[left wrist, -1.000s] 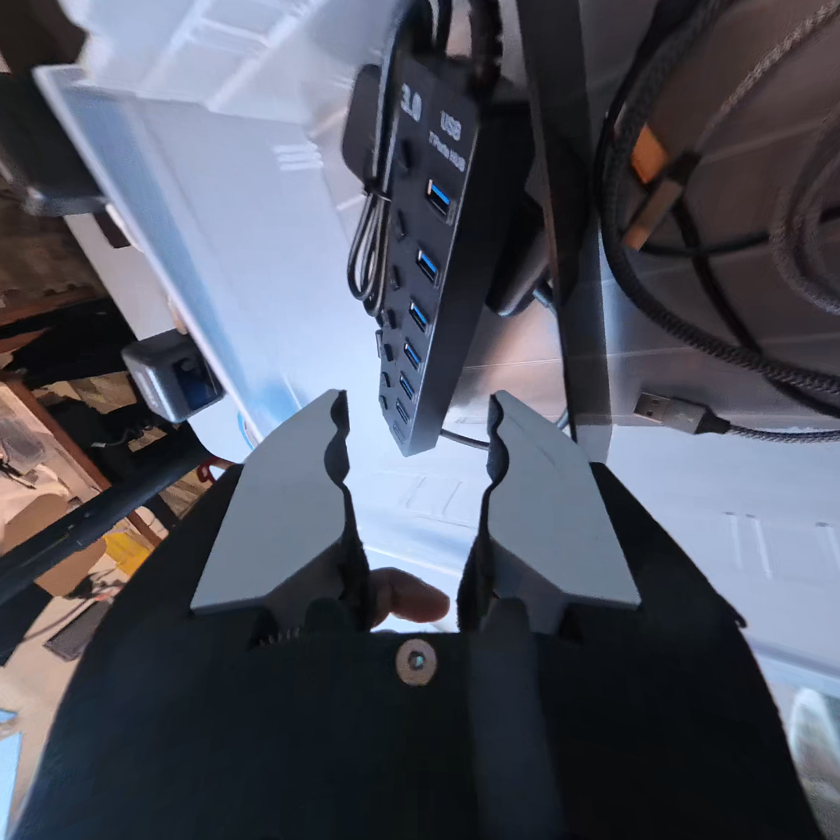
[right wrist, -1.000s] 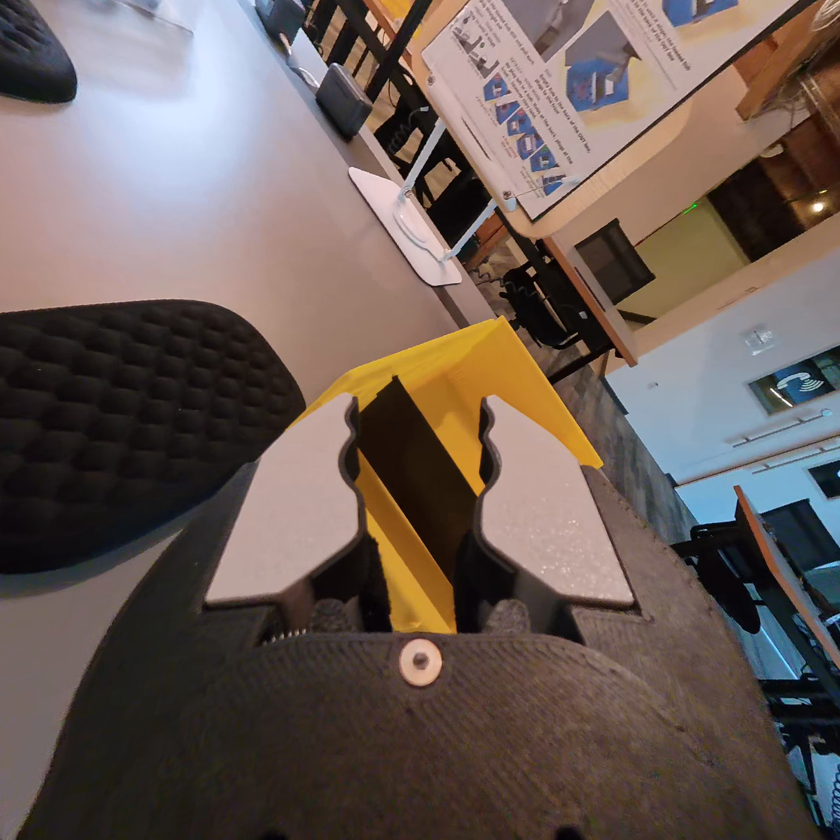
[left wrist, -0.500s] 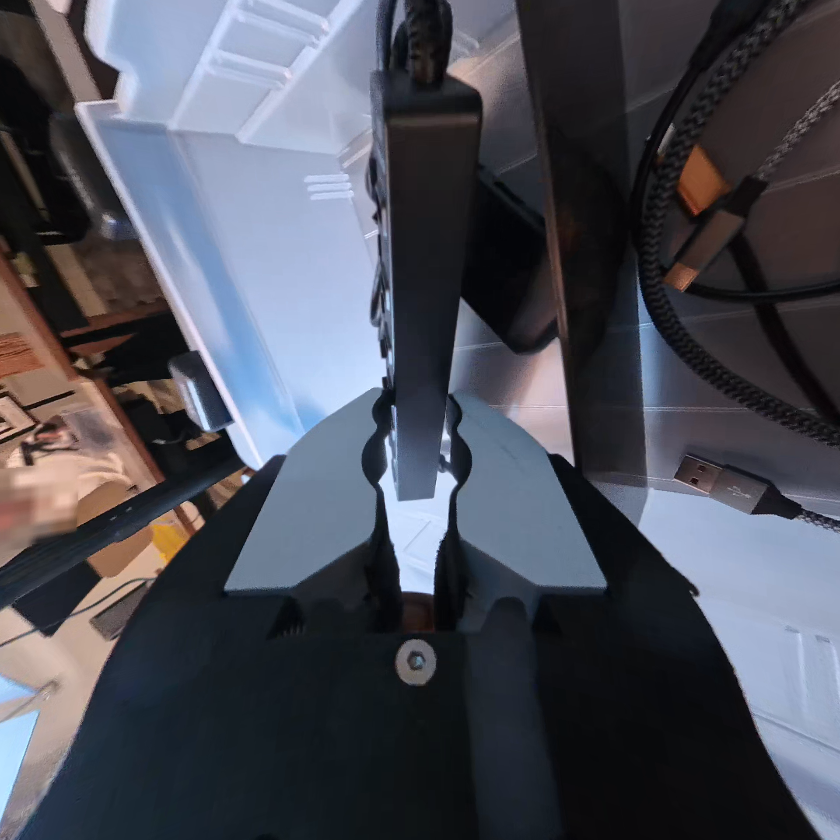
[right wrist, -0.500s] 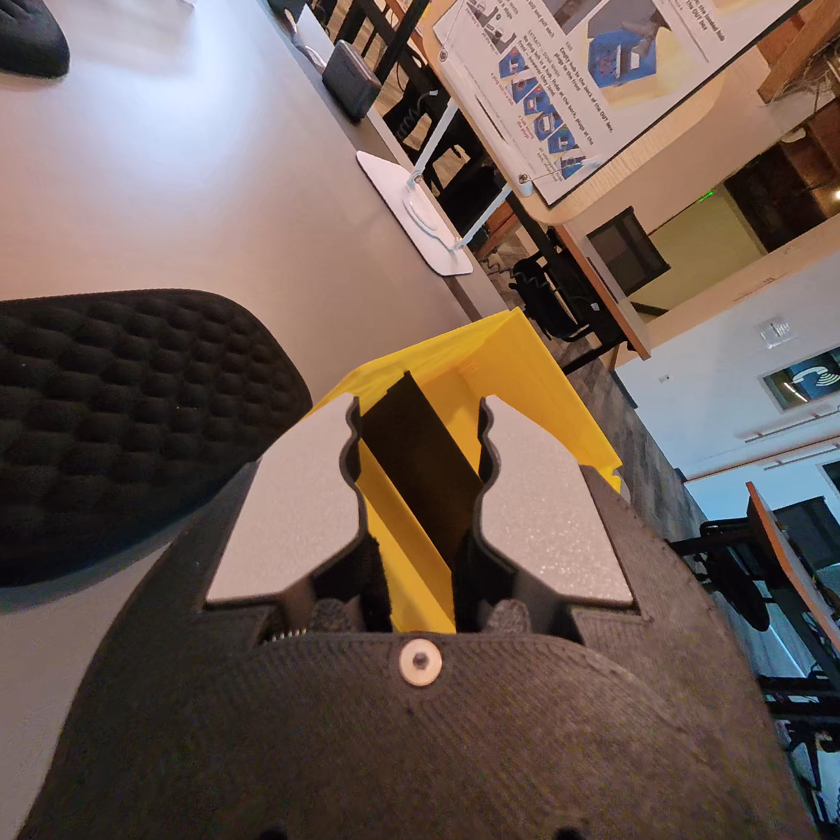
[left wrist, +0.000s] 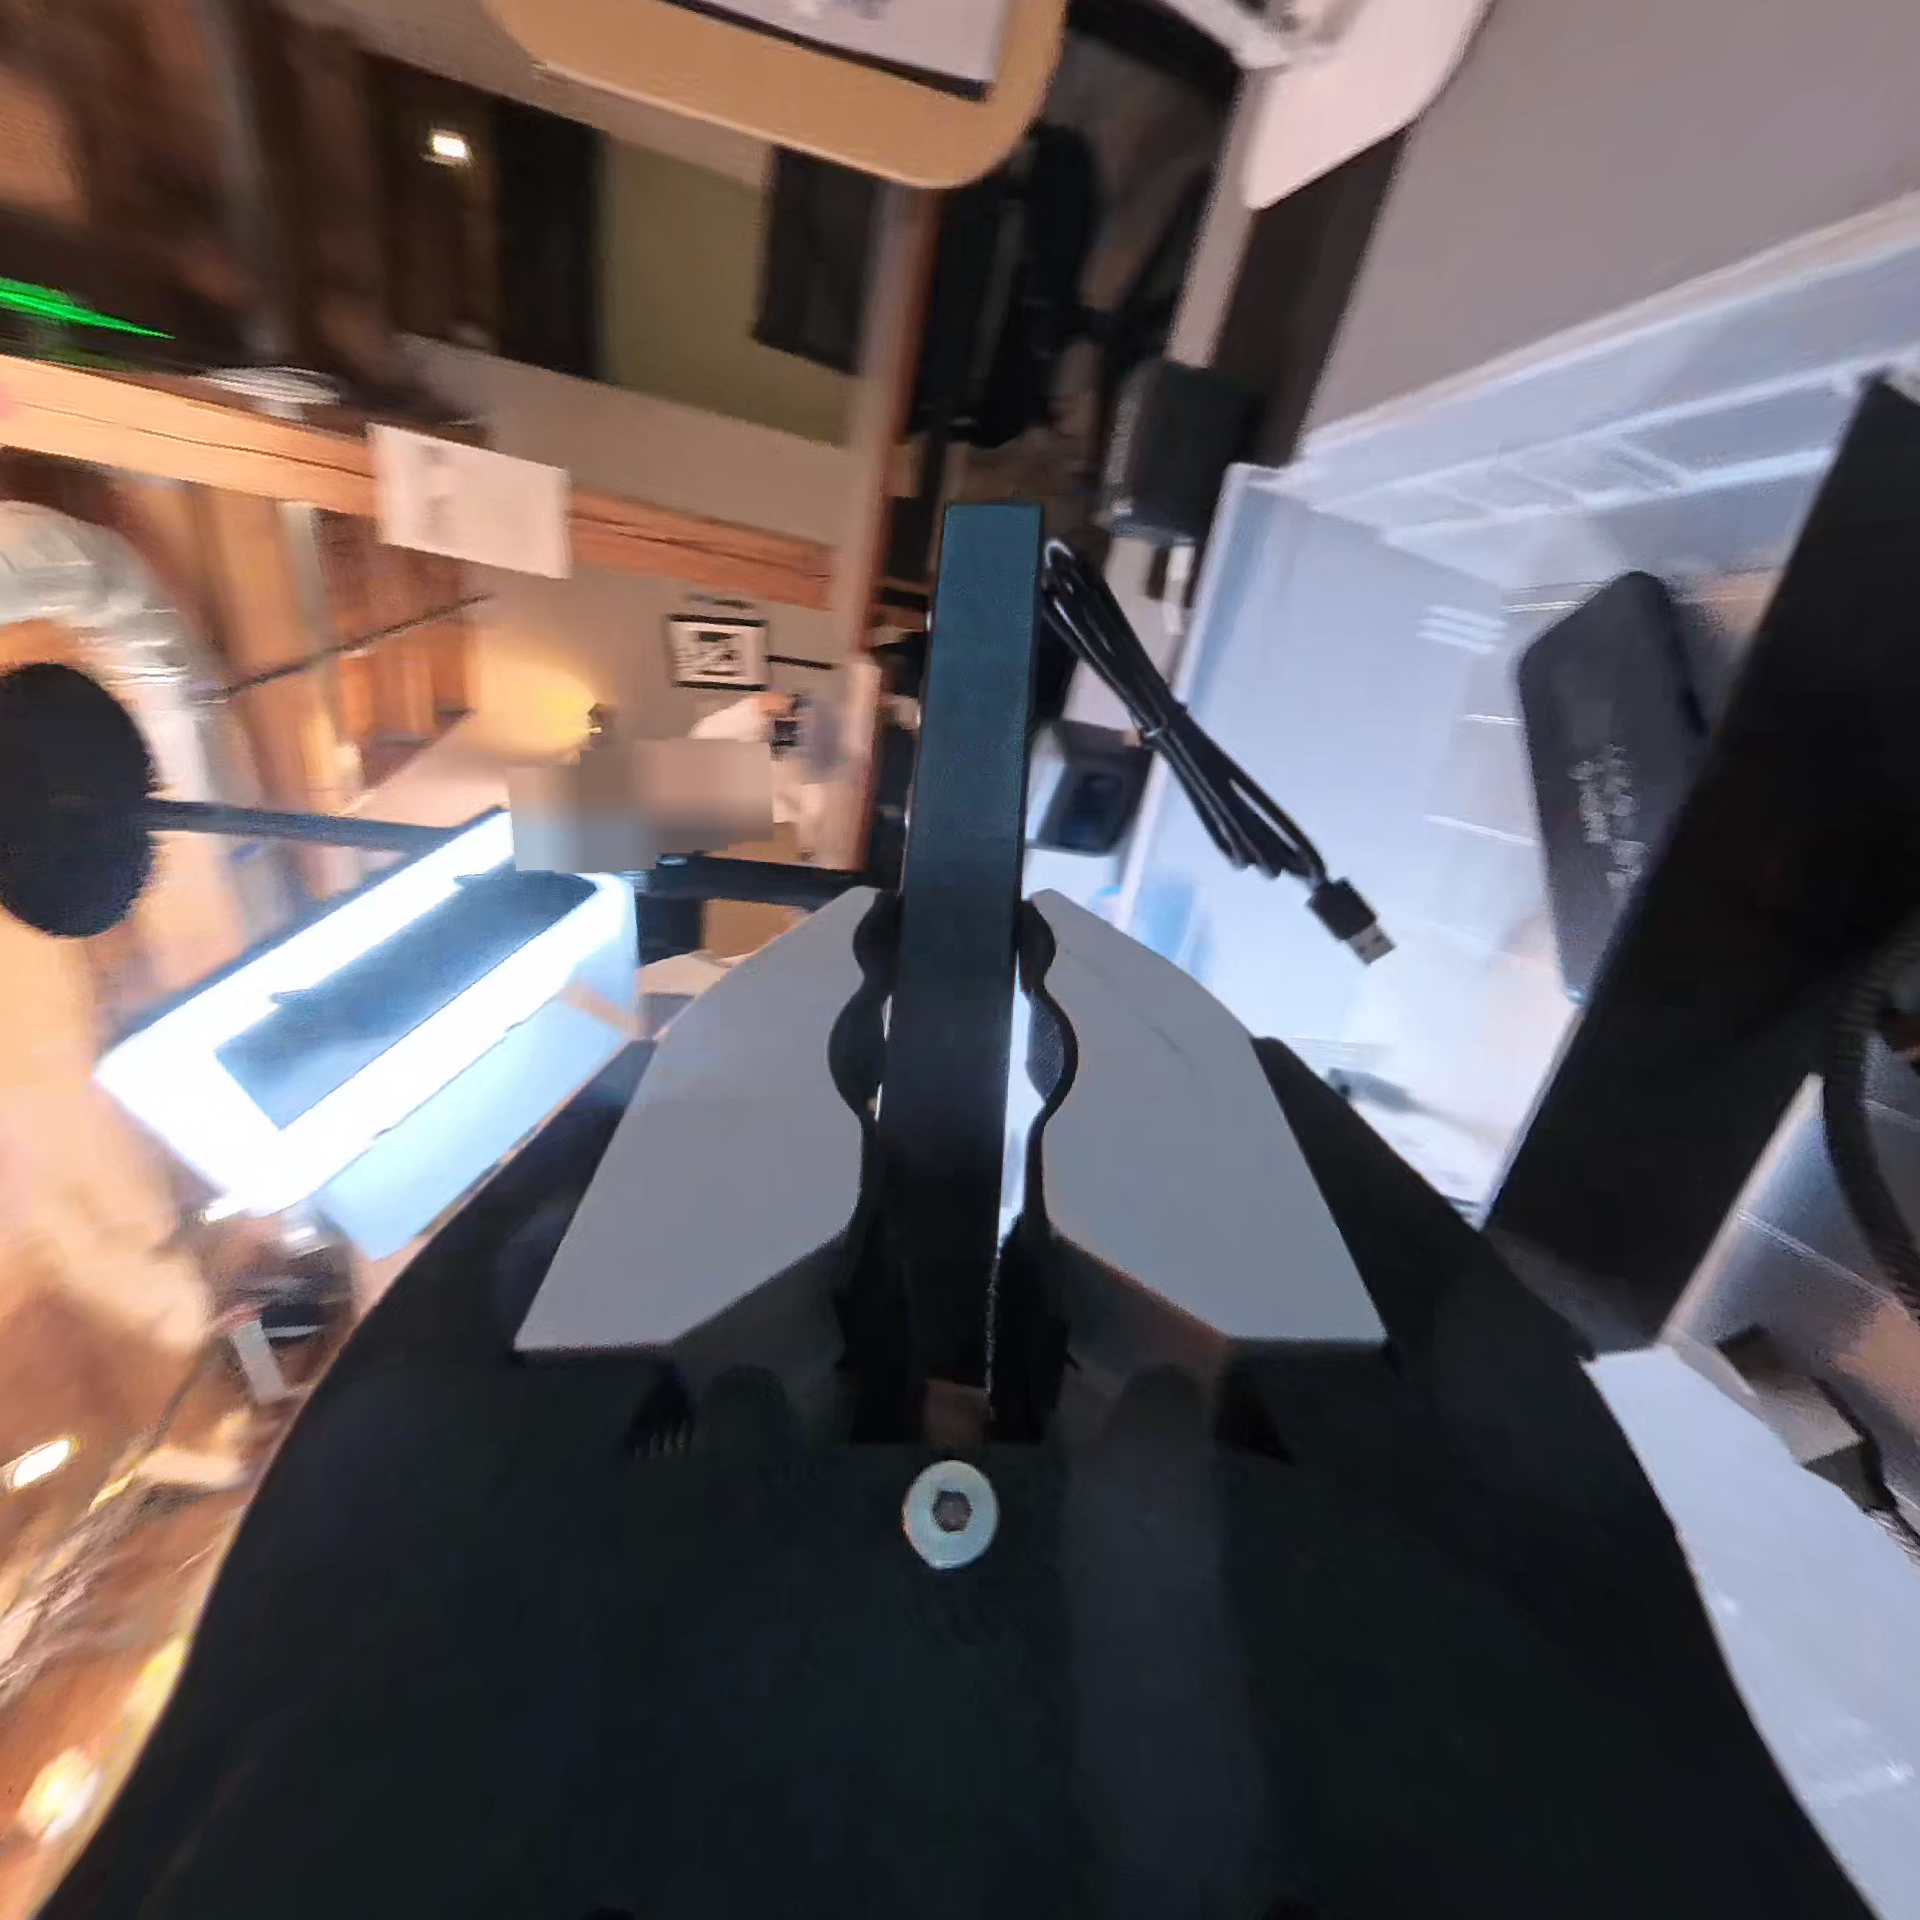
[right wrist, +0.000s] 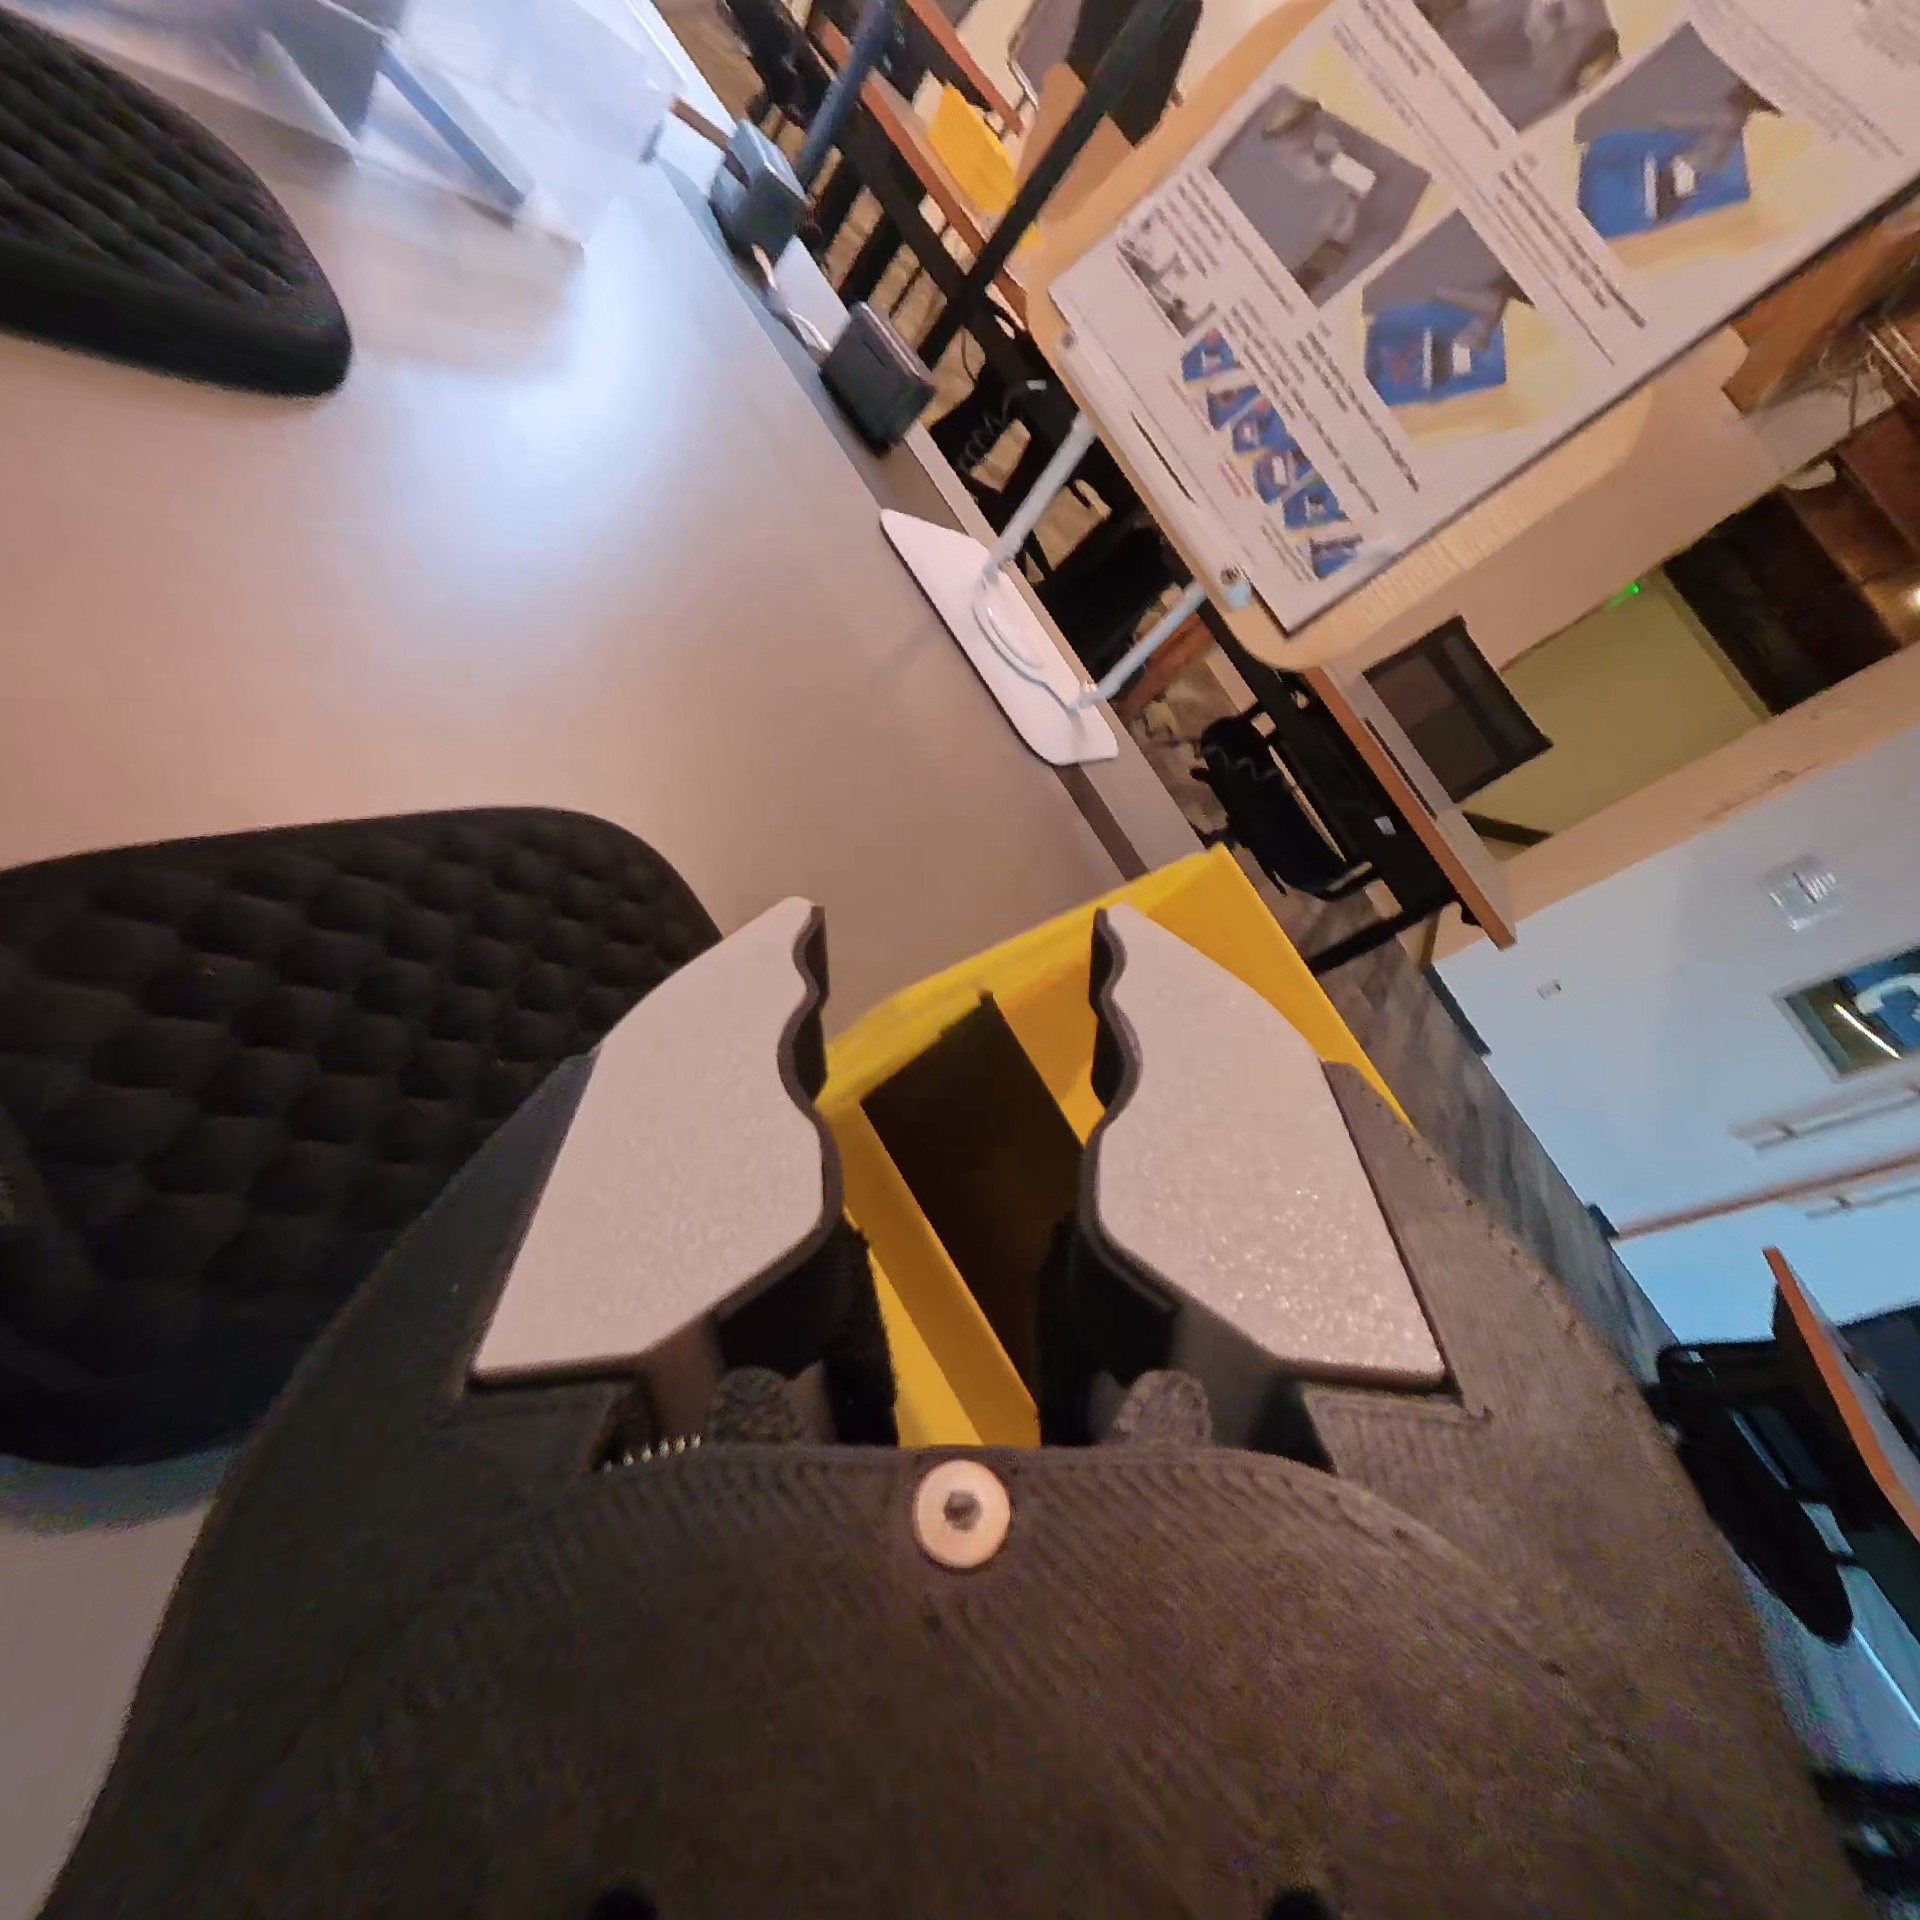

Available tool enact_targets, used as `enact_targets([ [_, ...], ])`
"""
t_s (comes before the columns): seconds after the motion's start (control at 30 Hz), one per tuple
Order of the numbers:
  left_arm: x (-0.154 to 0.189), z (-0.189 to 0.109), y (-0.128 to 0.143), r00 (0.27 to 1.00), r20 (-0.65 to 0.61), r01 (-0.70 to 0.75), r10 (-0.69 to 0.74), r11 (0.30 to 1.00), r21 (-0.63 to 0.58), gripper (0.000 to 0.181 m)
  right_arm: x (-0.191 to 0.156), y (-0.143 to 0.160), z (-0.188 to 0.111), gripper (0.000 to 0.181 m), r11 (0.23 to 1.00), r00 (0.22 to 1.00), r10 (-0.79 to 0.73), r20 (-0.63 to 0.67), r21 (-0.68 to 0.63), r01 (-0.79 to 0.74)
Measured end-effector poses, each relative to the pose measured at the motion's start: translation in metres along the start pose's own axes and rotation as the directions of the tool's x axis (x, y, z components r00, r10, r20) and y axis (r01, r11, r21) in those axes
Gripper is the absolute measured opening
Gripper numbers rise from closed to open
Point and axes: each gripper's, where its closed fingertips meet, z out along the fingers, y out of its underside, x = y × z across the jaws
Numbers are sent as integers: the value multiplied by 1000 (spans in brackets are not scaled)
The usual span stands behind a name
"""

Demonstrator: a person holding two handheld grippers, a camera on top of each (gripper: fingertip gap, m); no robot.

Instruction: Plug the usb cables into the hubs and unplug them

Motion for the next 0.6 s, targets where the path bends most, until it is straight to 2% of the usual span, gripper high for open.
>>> enact_targets([
  [0.17,-25,-35,-43,975,220,-49,42,998,27,23,-21,-21,18,49,998,996,-40,83,41,37],
  [0.23,-33,-49,-65,954,295,-72,52,996,55,22,-32,-40,26,48,994,992,-36,122,110,23],
  [0.3,-41,-64,-91,920,387,-111,68,990,90,22,-42,-73,34,46,968,985,18,171,245,-60],
  [0.37,-42,-77,-120,908,417,-111,42,983,143,22,-54,-118,41,46,875,956,125,265,424,-233],
  [0.43,-38,-88,-151,902,432,-98,-4,972,215,23,-67,-162,45,46,699,872,229,433,550,-456],
  [0.5,-30,-98,-185,897,439,-88,-59,947,308,23,-82,-194,50,48,532,752,262,605,560,-635],
  [0.53,-23,-102,-201,900,428,-80,-86,932,354,24,-86,-204,55,50,478,697,275,662,535,-696],
  [0.6,-10,-110,-231,901,411,-59,-139,899,434,23,-92,-217,71,57,429,610,306,731,466,-774],
])
